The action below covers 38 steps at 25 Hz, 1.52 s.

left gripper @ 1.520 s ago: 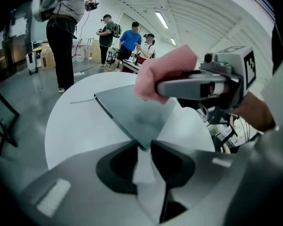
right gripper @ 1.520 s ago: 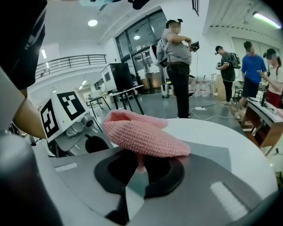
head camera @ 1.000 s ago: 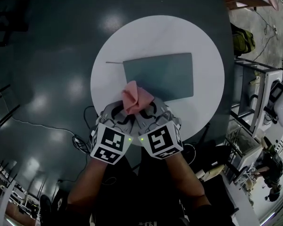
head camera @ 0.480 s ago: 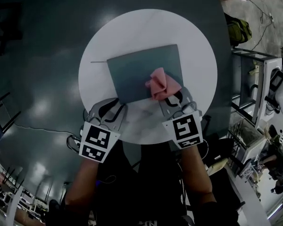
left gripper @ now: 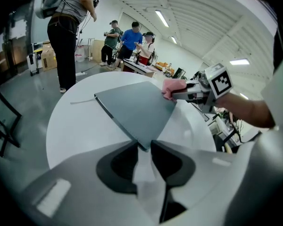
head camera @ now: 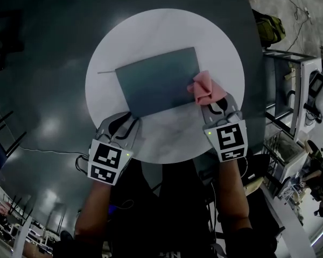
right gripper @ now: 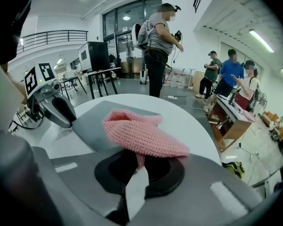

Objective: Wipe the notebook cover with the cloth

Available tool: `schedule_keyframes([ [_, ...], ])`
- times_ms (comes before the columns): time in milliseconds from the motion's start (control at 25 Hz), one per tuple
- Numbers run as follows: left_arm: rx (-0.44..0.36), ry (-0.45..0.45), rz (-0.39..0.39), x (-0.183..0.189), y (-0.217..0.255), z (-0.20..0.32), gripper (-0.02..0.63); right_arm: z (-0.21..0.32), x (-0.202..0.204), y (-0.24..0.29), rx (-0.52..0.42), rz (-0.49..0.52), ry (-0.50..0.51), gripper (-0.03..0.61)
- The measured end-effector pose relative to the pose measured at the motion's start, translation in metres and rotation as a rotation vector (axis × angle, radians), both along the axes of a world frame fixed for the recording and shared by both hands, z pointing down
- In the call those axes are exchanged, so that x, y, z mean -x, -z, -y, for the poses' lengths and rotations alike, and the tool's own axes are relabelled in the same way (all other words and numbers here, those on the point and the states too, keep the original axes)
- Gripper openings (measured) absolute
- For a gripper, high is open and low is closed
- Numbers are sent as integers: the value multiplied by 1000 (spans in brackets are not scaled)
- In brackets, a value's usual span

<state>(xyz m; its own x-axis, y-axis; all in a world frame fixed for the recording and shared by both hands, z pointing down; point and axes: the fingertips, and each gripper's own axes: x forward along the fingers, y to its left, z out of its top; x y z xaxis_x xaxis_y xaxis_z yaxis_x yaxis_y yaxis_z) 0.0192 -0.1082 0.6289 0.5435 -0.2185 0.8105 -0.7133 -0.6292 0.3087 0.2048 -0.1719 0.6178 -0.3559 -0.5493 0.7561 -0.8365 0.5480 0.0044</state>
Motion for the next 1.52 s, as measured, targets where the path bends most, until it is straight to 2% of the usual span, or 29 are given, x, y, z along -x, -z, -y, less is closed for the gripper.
schedule_keyframes([
  [120,-5,0,-5,1,0,-1,92,0,-14,1,-2,-31,-38,26],
  [280,-8,-4,-9,1,-1,-1,92,5,-12,20,-64,-41,-48,26],
  [360,-10,-7,-13,1,-1,-1,92,9,10,37,-110,-12,-2,25],
  [480,-12,-9,-19,6,0,2,92,17,68,61,-149,70,103,25],
  [680,-10,-10,-23,10,1,3,91,15,150,62,-88,166,204,26],
  [920,-9,-8,-30,12,1,2,91,4,202,30,-4,183,260,26],
  [1240,-13,-11,-26,13,1,2,91,0,207,4,15,73,298,25],
  [1520,-15,-14,-17,10,-1,2,91,9,163,1,1,39,255,26],
])
